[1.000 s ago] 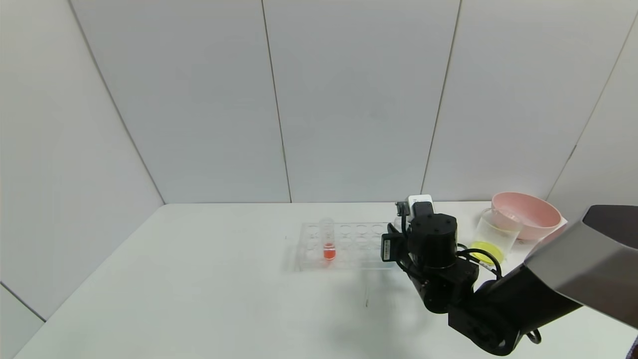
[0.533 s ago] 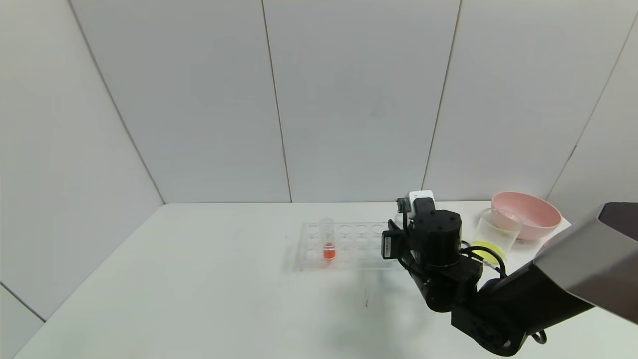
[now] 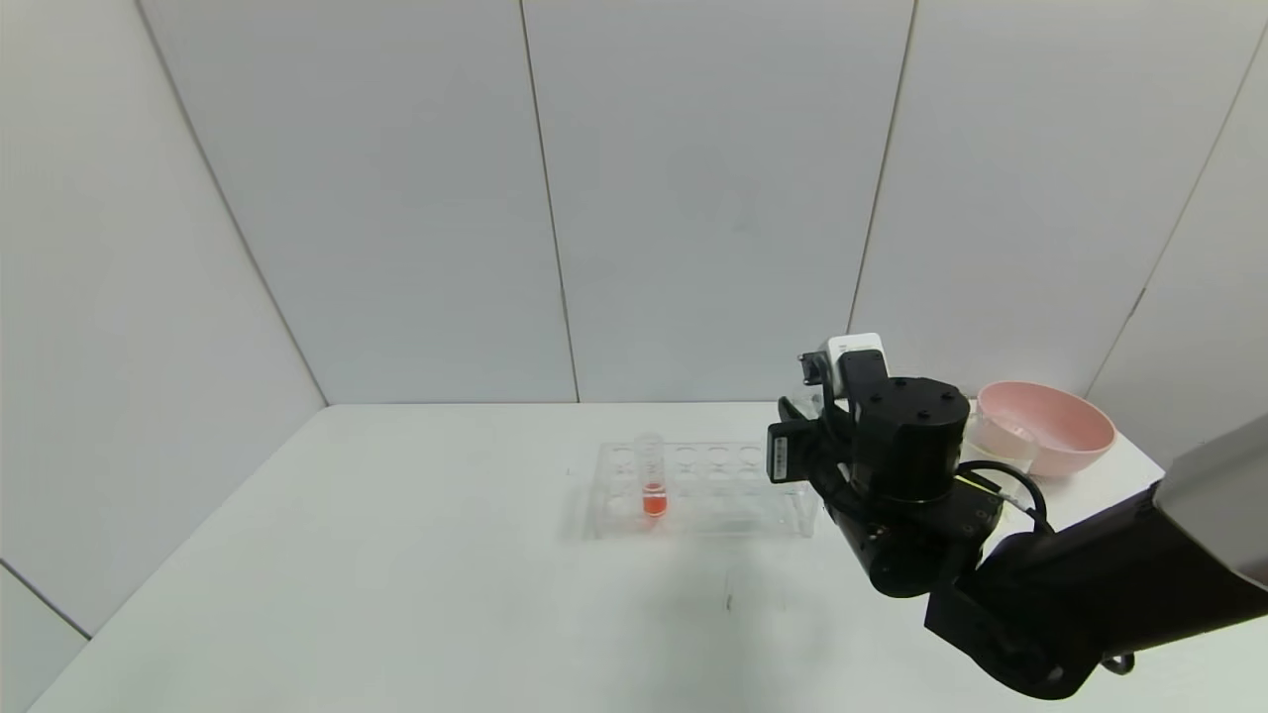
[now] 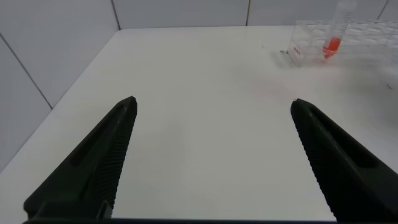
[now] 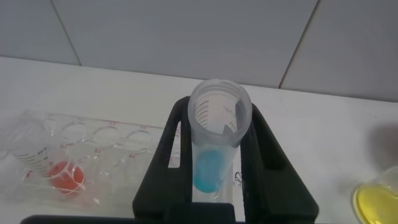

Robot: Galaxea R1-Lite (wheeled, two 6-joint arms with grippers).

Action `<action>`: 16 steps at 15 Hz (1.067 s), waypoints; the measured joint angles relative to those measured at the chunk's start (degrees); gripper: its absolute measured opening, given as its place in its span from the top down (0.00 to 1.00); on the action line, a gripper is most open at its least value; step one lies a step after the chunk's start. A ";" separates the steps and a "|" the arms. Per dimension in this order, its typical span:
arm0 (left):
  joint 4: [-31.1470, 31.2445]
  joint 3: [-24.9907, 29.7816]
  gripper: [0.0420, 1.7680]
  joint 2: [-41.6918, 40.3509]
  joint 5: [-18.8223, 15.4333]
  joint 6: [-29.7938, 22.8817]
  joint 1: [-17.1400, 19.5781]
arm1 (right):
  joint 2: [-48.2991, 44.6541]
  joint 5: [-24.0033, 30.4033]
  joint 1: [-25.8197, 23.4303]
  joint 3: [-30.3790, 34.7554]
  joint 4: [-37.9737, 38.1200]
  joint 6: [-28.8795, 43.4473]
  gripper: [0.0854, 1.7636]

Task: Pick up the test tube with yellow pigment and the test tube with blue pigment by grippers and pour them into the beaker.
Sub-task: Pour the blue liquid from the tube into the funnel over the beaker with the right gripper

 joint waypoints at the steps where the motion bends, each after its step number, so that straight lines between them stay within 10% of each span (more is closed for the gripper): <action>1: 0.00 0.00 0.00 0.00 0.00 0.00 0.02 | -0.37 0.11 0.02 -0.07 -0.05 -0.07 0.75; 9: 0.00 0.00 0.00 0.00 0.00 0.00 0.00 | -2.57 1.89 -0.17 0.78 1.02 -0.77 0.75; 16: 0.00 0.00 0.00 0.00 0.00 0.02 0.02 | -15.20 23.82 -10.78 6.27 12.43 -0.99 0.75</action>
